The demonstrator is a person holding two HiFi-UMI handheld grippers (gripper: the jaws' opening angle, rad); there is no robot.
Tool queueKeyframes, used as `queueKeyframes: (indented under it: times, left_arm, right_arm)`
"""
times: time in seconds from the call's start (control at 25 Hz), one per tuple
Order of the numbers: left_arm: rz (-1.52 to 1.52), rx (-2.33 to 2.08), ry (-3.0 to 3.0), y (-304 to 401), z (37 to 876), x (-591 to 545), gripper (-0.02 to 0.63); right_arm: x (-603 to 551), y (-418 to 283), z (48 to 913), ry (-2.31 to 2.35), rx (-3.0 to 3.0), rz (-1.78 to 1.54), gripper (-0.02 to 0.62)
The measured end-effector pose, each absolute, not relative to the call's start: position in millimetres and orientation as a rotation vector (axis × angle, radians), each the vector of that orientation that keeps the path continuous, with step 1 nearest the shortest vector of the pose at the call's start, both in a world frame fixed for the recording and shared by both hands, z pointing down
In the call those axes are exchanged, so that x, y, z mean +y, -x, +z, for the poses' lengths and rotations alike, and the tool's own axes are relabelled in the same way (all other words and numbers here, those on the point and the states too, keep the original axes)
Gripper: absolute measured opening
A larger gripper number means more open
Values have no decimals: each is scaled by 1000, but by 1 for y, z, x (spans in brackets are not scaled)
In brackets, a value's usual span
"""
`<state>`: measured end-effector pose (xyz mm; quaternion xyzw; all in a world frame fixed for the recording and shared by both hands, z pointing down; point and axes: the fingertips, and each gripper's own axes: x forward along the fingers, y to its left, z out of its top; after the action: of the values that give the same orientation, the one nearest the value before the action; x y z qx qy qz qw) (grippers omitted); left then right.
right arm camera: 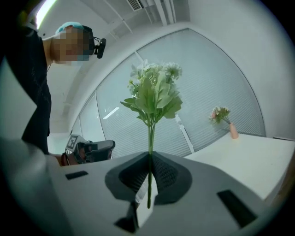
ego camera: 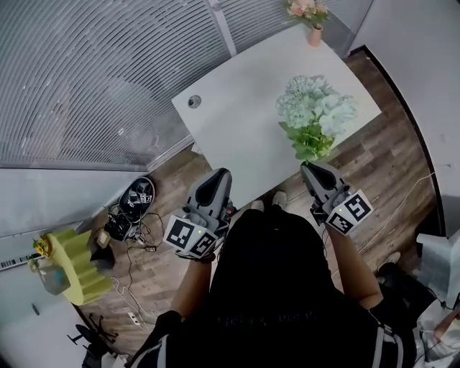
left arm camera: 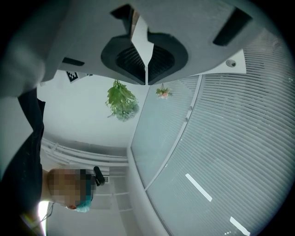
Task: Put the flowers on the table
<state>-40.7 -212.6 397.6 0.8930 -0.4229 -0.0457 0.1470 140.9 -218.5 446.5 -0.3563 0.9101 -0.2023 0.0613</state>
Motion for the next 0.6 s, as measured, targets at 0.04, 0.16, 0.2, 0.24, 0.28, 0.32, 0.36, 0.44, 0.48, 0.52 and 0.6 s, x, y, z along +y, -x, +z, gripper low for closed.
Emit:
queueKeyframes:
  times: [0.04, 0.16, 0.2, 0.24, 0.28, 0.32, 0.36, 0.44, 0.48, 0.52, 0.6]
  left_arm:
    - [-129, -1219, -2559, 42, 400, -213, 26]
    - [-117, -1212, -2543, 46, 405, -218, 26]
    - [-113, -1206, -2542, 49, 407, -221, 26]
    - [-109, -1198, -2543, 50, 409, -224, 26]
    - [-99, -1189, -2547, 49, 414, -227, 26]
    - [-83, -1179, -2551, 45, 421, -228, 26]
    - [-62, -1167, -2551, 39, 430, -229, 26]
    - [-16, -1134, -2544, 28, 453, -231, 26]
    - [5, -1116, -2539, 26, 463, -231, 26]
    - [22, -1104, -2533, 26, 473, -232, 26]
    - [53, -1092, -2524, 28, 488, -233, 26]
  right_arm:
    - [-224, -138, 454, 1078, 2761, -637, 37]
    - [-246, -123, 480, 1098, 2793, -693, 37]
    - [-255, -117, 491, 1114, 2811, -706, 37]
    - [-263, -111, 503, 1131, 2834, -718, 37]
    - [-270, -108, 514, 1147, 2857, -732, 37]
    - [-275, -108, 526, 1159, 2878, -750, 37]
    - [-279, -109, 538, 1165, 2895, -773, 37]
    - [-286, -111, 560, 1176, 2922, -824, 37]
    - [-290, -110, 571, 1187, 2936, -847, 37]
    - [-294, -108, 582, 1203, 2949, -873, 37]
    - [-302, -103, 603, 1235, 2969, -932, 37]
